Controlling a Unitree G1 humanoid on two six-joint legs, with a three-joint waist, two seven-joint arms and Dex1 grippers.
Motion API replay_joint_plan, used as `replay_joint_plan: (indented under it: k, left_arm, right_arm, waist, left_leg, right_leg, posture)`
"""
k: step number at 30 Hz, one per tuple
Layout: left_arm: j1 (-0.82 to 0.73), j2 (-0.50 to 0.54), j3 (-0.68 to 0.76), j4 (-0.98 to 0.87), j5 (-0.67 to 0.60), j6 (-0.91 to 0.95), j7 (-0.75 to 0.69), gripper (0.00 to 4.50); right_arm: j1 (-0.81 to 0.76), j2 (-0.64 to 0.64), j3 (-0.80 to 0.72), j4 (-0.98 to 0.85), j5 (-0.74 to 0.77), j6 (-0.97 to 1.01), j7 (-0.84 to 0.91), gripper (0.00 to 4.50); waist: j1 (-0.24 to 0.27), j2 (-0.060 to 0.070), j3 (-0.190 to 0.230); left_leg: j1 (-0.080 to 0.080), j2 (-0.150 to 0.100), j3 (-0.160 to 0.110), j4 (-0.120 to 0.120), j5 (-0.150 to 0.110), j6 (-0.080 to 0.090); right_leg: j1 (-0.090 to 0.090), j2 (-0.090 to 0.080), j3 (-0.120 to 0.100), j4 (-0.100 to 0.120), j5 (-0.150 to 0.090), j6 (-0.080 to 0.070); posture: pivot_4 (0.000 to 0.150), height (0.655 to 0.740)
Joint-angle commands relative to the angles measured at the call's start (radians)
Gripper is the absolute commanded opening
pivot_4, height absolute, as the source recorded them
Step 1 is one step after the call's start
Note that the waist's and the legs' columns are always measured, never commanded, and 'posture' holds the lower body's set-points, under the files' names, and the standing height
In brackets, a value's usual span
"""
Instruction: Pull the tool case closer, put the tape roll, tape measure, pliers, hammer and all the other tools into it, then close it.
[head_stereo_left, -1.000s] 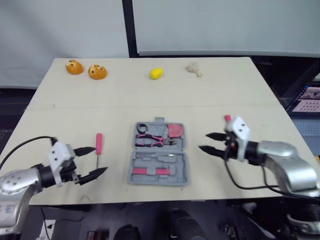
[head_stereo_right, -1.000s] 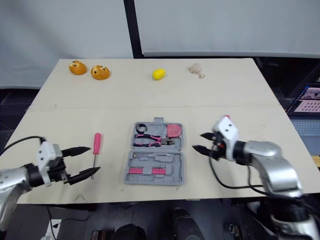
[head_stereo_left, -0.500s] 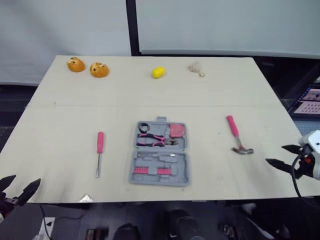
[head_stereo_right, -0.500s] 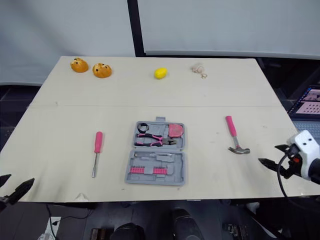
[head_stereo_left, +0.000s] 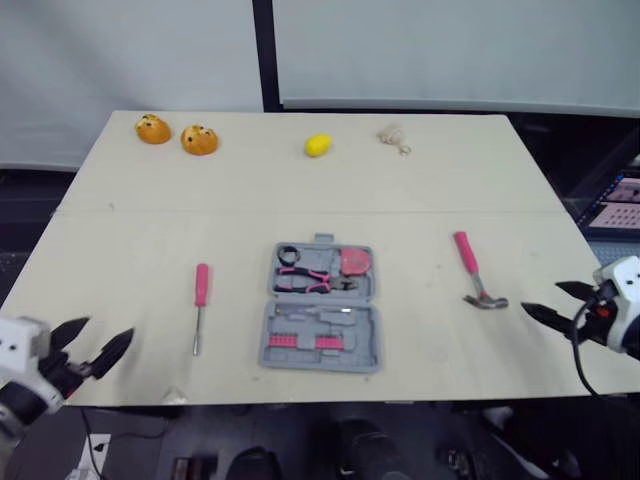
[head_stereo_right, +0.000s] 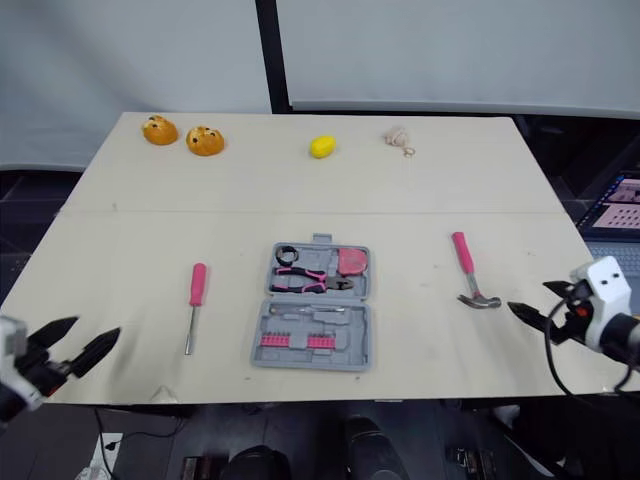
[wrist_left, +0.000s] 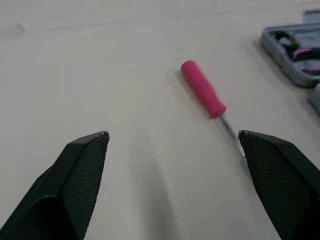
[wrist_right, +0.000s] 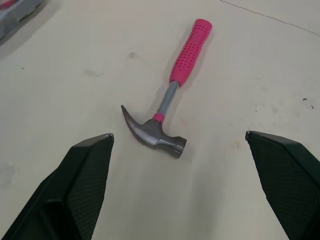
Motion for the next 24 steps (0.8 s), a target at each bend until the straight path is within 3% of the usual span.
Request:
replay_joint_plan:
  k: [1,7,11,19,24]
  left_arm:
    - [-0.028,0.046,-0.031,-0.131,-0.068,0.051,-0.020,4.50]
    - [-0.199,0.234,-0.147,-0.237,-0.202,0.128,-0.186,4.50]
    - [-0.309,0.294,-0.221,-0.229,-0.230,0.143,-0.246,4.50]
    - [-0.527,0.307,-0.394,-0.214,-0.220,0.120,-0.335,4.50]
    - [-0.595,0.289,-0.444,-0.204,-0.212,0.109,-0.341,4.50]
  right_arm:
    - [-0.043,0.028,0.014,-0.051,0.009,0.094,-0.105,4.45]
    - [-0.187,0.113,0.115,0.013,-0.035,0.217,-0.247,4.45]
    - [-0.275,0.142,0.170,0.081,-0.068,0.211,-0.289,4.45]
    - [-0.477,0.214,0.241,0.260,-0.150,0.212,-0.413,4.45]
    - [-0.528,0.240,0.264,0.186,-0.147,0.357,-0.460,4.45]
  waist:
    - [-0.002,0.002,0.002]
    - [-0.003,0.009,0.005]
    - [-0.003,0.015,0.009]
    - [-0.015,0.016,0.010]
    - [-0.023,0.016,0.010]
  left_leg:
    - [0.000,0.000,0.000,0.000,0.000,0.000]
    - [0.000,0.000,0.002,0.000,0.001,-0.002]
    - [0.000,0.000,0.004,0.001,0.001,-0.002]
    - [0.000,0.000,0.007,0.001,0.002,-0.002]
    - [-0.001,0.000,0.007,0.001,0.002,-0.003]
  right_leg:
    - [0.000,0.000,0.000,0.000,0.000,0.000]
    - [-0.001,0.000,0.001,0.001,0.000,0.000]
    - [-0.002,0.001,0.003,0.001,0.000,0.000]
    - [-0.004,0.002,0.006,0.001,0.000,0.000]
    - [-0.006,0.002,0.006,0.002,0.000,0.000]
  posture:
    - [0.150,0.7400]
    - [0.150,0.7400]
    - [0.150,0.7400]
    - [0.150,0.7400]
    - [0.150,0.7400]
